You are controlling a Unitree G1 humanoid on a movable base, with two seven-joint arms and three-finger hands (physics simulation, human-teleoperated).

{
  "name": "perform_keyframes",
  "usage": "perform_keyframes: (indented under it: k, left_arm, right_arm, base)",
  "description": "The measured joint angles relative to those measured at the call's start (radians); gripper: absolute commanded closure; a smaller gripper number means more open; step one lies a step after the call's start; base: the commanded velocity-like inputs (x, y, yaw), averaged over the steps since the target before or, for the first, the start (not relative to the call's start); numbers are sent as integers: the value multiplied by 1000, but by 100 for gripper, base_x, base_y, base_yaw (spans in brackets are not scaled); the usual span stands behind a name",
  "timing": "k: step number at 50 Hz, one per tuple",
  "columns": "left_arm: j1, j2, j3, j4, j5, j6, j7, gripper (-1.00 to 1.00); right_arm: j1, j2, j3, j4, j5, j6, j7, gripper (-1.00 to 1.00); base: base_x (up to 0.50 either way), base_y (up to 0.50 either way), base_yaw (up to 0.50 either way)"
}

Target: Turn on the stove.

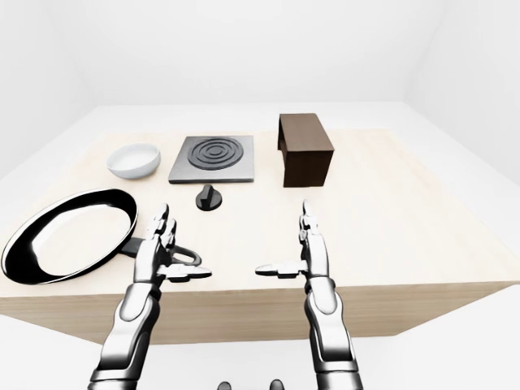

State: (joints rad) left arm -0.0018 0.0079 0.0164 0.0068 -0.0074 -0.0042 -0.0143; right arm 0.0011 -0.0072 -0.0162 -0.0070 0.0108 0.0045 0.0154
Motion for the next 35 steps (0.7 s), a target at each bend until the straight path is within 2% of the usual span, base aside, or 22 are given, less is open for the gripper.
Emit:
perform_keyframes:
  k: [20,29,35]
  left_arm:
    - [2,9,20,-2,-16,6,-19,-100]
    - [-13,10,1,38,17,39,-18,-100]
    - [-18,10,-4,54,26,50,-17,-100]
  right_arm:
    - [7,-9,-20,-28,19,18,25,-100]
    - [10,-9,-21,-38,29,22,34,-100]
    - [12,-9,-22,-43,32,24,37,-100]
  base:
    - [0,0,0]
    - [0,0,0]
    - [0,0,0]
